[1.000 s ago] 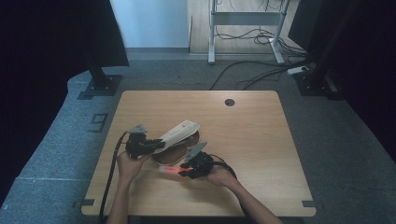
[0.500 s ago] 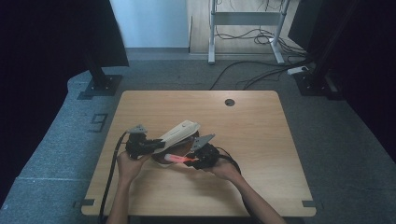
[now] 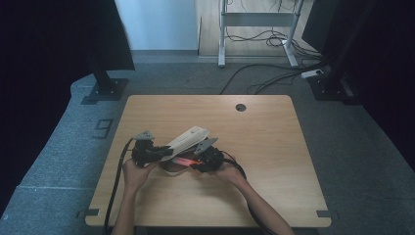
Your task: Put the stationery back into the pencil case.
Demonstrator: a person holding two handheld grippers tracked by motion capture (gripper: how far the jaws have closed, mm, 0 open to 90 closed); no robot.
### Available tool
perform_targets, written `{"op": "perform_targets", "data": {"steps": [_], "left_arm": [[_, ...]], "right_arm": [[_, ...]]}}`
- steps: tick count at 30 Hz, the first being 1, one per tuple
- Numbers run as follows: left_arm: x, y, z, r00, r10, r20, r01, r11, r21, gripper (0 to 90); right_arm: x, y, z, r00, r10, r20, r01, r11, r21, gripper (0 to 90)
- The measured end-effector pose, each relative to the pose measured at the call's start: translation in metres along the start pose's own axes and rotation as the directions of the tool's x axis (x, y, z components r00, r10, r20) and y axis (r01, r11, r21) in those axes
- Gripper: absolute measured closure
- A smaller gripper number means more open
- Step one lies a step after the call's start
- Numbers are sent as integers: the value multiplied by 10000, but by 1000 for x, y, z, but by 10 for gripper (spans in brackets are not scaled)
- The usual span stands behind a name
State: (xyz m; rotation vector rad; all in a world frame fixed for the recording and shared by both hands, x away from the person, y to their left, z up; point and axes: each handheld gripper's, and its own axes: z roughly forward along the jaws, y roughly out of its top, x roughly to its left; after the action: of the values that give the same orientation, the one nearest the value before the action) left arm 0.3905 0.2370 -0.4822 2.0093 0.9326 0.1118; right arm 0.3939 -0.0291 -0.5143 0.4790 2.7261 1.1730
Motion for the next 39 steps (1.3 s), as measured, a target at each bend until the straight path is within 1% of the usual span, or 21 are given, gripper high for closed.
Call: {"op": "perform_targets", "data": {"steps": [4, 7, 11, 17, 24, 26, 29, 31, 33, 39], "left_arm": [[0, 0, 0, 10000, 11, 0, -11, 10000, 12, 765], [0, 0, 0, 10000, -7, 3, 7, 10000, 11, 765], [0, 0, 0, 10000, -10, 8, 10, 10000, 9, 765], [0, 0, 0, 10000, 0, -7, 0, 10000, 22, 765], [-1, 0, 1, 10000, 11, -23, -11, 10000, 30, 763], [-1, 0, 1, 10000, 11, -28, -11, 10000, 23, 763], [-1, 0, 1, 10000, 5, -15, -5, 10000, 21, 763], [-1, 0, 0, 10000, 4, -15, -4, 10000, 20, 763], [-1, 0, 0, 10000, 3, -11, -3, 10000, 20, 762], [-1, 0, 1, 10000, -22, 0, 22, 10000, 20, 761]], "right_arm": [[0, 4, 9, 9998, -160, 83, 160, 9998, 92, 660], [-1, 7, 14, 9998, -170, 94, 169, 9998, 85, 660], [-2, 9, 21, 9993, -284, 240, 280, 9994, 180, 660], [-5, 12, 29, 9989, -364, 304, 355, 9989, 303, 659], [-10, 14, 38, 9989, -330, 336, 317, 9987, 398, 656], [-12, 15, 39, 9983, -370, 454, 349, 9983, 462, 650], [-15, 17, 40, 9979, -308, 568, 281, 9985, 470, 630], [-16, 16, 40, 9971, -177, 737, 143, 9988, 471, 566], [-17, 15, 37, 9968, -88, 793, 54, 9990, 441, 535], [-16, 6, 24, 9955, 42, 944, -84, 9990, 444, 528]]}}
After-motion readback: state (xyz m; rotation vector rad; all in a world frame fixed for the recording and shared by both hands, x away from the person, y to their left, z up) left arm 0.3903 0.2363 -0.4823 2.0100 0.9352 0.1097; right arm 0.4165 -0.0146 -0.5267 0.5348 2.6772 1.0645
